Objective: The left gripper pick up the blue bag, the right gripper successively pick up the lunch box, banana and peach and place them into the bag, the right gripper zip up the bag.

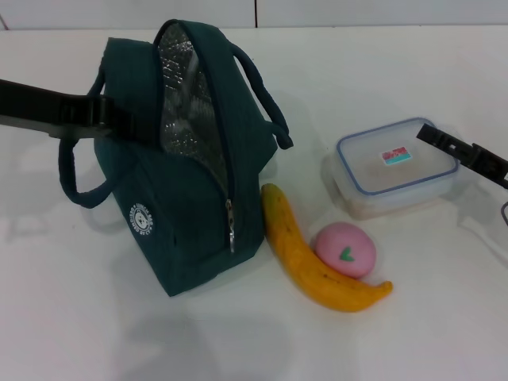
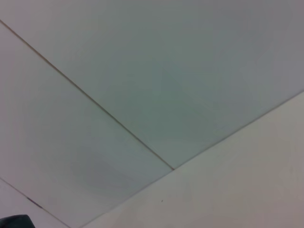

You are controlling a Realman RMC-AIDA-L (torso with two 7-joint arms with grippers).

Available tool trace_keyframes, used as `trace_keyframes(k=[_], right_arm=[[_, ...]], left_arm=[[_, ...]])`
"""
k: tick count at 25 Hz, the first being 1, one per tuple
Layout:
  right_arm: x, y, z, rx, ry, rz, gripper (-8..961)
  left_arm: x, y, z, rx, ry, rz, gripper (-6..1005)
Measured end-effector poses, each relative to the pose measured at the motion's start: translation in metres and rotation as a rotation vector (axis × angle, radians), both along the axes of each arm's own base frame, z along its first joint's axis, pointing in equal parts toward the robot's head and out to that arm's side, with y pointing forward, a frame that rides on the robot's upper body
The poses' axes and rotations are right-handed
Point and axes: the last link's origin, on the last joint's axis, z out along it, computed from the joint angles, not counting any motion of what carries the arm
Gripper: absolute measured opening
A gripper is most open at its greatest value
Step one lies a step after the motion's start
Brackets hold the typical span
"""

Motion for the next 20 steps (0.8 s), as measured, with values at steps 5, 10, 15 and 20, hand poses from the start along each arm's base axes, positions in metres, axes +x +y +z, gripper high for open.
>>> trace_keyframes(k=[5,10,15,20], right_arm=[[-0.001,-0.001,-0.001,-0.023,0.022,-0.007,810],[-0.005,-0.007,-0.001,-0.05,0.07,0.007,811],[-0.008,-0.017,0.005,-0.056,0.158,0.023,810],[-0.01,-0.019,0.008,-0.065,0.197,0.029,809]], left_arm=[[-0.002,0.0,0.001,0.006,0.004,-0.002,31],[-0.004,0.0,-0.001,0.002,0.002,0.001,31],[-0.005,-0.001,-0.002,-0.001,-0.001,0.004,31],[-0.005,-0.002,-0.003,-0.002,-0.005,0.005,31]])
